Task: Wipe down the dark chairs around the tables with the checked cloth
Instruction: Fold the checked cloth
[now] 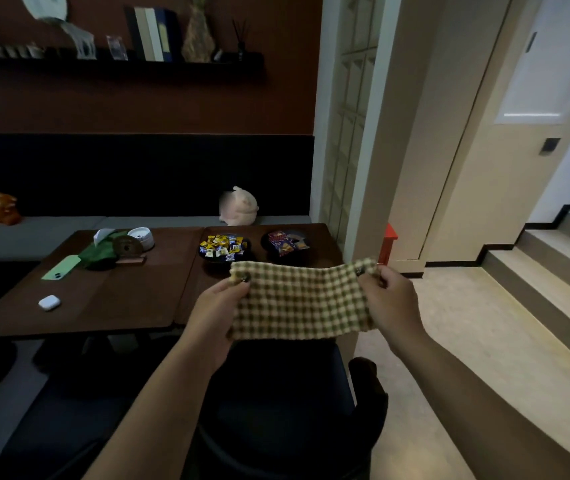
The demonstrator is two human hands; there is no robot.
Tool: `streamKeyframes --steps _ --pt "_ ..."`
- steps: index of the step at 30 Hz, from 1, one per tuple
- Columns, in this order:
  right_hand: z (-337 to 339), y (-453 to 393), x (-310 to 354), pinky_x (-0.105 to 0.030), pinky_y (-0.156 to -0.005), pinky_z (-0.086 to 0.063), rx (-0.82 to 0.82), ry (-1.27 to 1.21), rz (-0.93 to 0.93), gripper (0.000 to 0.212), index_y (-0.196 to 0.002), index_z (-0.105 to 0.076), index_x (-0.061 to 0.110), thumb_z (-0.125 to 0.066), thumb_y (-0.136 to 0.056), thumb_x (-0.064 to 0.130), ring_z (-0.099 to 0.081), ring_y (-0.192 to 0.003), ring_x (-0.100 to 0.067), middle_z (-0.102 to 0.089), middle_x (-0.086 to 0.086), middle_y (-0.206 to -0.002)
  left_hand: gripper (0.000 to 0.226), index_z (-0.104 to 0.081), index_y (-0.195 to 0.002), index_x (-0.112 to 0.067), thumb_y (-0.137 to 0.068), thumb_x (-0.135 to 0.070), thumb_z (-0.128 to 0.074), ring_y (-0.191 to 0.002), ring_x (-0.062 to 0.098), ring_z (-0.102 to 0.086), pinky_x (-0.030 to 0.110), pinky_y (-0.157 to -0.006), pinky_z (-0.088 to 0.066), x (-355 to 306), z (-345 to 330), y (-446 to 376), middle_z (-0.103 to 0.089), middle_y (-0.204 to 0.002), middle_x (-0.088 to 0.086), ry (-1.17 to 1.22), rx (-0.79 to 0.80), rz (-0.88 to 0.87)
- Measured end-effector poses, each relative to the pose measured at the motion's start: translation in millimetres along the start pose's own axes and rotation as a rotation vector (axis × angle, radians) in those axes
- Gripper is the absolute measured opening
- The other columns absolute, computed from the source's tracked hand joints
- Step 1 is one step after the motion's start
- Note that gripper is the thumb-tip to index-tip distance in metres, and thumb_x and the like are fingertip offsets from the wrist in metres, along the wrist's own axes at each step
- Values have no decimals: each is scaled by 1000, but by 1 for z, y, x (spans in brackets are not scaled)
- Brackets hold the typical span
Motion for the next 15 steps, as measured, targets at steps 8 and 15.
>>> streamKeyframes --steps 8,15 --pt "-7 39 37 -15 -71 -48 106 35 454 12 -98 -68 18 -58 -92 17 -59 -81 1 -65 7 -89 29 -71 -105 -8 -101 -15 -42 -85 22 -70 33 -73 -54 10 -72 53 -74 -99 12 47 139 -59" --pt "4 50 25 -7 -79 -44 134 143 589 20 -110 -67 18 -58 -92 18 -54 -89 5 -60 8 -102 36 -67 -111 -7 -103 -24 -37 -77 21 -70 29 -58 -53 19 -91 61 -74 -95 14 63 159 -52"
Point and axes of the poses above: each hand's wrist, its own y-axis away from the middle knuckle, its own z-axis out of the back of the hand, x = y × z, the point moved 1 cm from there along -y, towards the middle knuckle
